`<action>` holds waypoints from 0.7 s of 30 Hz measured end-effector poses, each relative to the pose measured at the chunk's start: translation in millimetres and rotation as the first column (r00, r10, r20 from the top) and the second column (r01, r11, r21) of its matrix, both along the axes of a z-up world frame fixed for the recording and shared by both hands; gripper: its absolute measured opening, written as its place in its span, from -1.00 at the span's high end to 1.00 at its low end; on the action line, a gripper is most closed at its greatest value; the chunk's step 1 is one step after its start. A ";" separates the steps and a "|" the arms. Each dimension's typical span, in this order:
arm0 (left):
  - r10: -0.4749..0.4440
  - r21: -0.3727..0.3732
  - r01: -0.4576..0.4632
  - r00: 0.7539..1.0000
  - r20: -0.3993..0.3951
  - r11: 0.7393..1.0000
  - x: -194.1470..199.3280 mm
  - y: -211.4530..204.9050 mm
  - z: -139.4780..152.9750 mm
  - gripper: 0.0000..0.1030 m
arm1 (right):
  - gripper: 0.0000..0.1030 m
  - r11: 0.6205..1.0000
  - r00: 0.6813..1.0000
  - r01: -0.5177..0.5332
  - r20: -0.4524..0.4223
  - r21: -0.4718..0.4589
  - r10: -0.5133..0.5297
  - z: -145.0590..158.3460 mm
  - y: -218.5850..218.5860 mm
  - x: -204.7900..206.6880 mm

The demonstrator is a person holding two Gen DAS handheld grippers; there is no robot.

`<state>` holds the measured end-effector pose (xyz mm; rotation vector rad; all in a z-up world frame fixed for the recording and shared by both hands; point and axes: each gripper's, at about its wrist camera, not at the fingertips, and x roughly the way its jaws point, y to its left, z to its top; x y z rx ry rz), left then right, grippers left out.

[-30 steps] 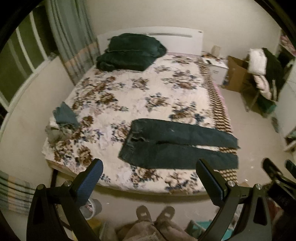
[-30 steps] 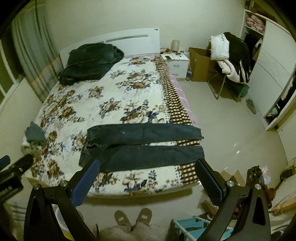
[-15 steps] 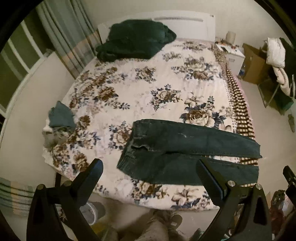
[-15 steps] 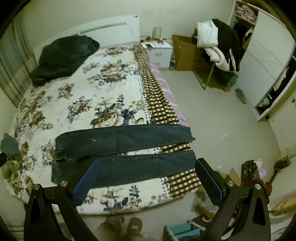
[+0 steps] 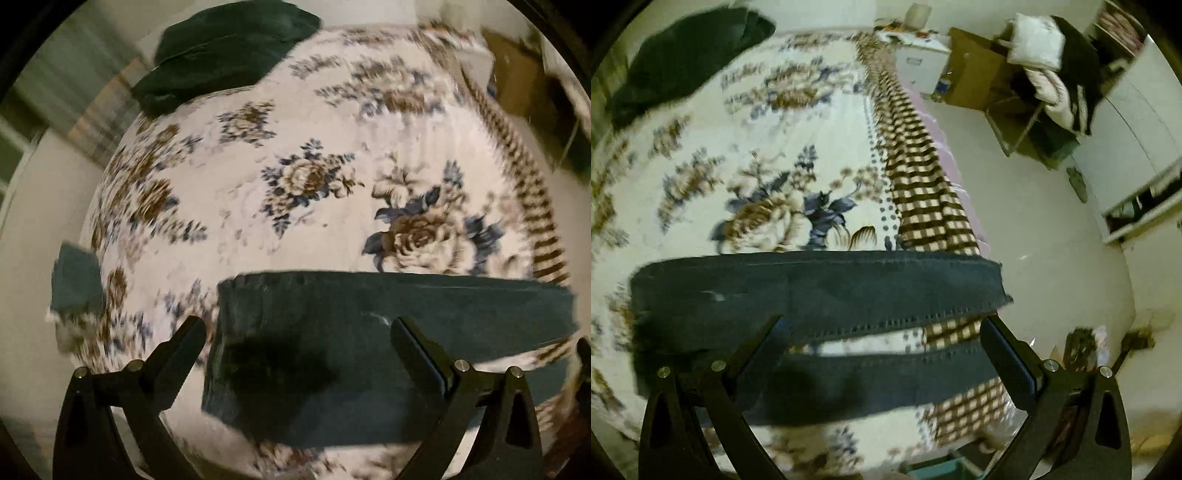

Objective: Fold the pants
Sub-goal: 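Lower both grippers to the jeans and grasp the leg hems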

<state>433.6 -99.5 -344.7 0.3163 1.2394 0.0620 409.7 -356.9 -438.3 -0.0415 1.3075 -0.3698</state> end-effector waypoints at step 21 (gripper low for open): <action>-0.416 -0.135 0.396 0.828 -0.375 0.909 88.3 -83.3 -238.5 0.76 | 0.23 0.855 0.749 -0.483 -0.418 0.189 0.515 -272.4 28.2 122.9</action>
